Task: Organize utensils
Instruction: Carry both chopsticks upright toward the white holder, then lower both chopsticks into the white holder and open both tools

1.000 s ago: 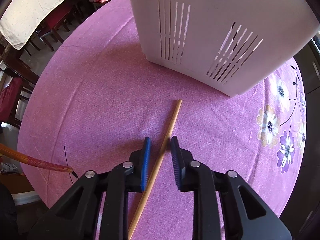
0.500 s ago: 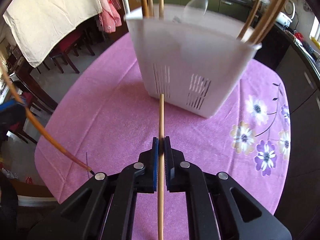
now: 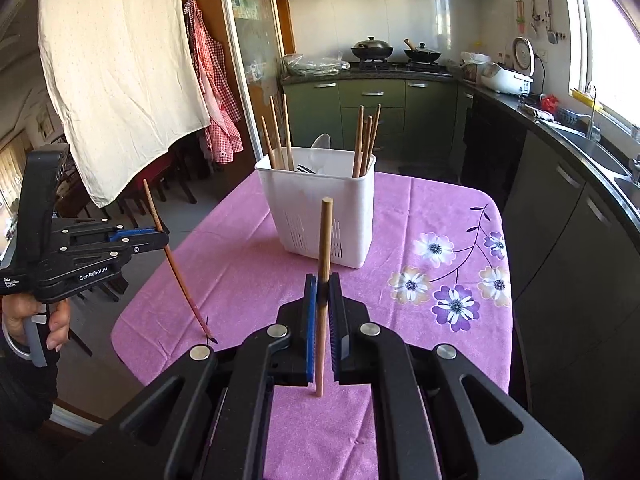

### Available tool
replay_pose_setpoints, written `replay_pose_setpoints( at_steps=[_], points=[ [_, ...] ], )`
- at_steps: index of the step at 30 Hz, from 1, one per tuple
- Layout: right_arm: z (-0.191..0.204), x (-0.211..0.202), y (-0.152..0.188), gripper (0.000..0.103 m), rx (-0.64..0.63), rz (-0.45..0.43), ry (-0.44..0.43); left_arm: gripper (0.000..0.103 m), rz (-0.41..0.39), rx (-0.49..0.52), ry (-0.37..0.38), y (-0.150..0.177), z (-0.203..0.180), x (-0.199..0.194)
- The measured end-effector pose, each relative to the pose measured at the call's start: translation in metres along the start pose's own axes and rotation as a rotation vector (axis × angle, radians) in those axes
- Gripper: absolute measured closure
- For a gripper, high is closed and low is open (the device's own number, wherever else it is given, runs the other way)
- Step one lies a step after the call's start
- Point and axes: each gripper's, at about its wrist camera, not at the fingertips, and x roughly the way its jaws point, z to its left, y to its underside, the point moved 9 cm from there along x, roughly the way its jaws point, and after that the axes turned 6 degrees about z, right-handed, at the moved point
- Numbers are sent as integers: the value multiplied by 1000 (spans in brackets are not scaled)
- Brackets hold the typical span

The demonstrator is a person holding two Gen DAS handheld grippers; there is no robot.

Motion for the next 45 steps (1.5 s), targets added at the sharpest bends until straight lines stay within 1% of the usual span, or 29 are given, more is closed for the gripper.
replay_pose_setpoints(
  at_steps=[7, 15, 19, 24, 30, 34, 36, 41, 45],
  points=[
    [0, -3, 5, 96, 15, -15, -26, 97, 2, 12, -3, -1, -4, -3],
    [5, -6, 0, 96, 4, -26, -41, 97, -3, 19, -10, -5, -5, -6],
    [8, -12, -7, 96, -2, -42, -47, 97, -3, 22, -3, -9, -6, -9],
    [16, -25, -25, 96, -29, -71, -52, 97, -20, 39, 8, -26, -9, -22],
    [30, -49, -64, 96, -70, -140, -70, 97, -73, 59, 46, -66, -18, -45],
    [40, -67, -96, 96, -102, -200, -75, 97, -124, 84, 84, -101, -34, -62],
    [44, -77, -115, 96, -117, -236, -74, 97, -156, 101, 90, -120, -42, -70],
    [46, -98, -153, 96, -123, -308, -77, 97, -240, 115, 75, -166, -58, -83],
    [43, -103, -169, 97, -118, -334, -81, 97, -289, 94, 26, -194, -57, -78]
  ],
)
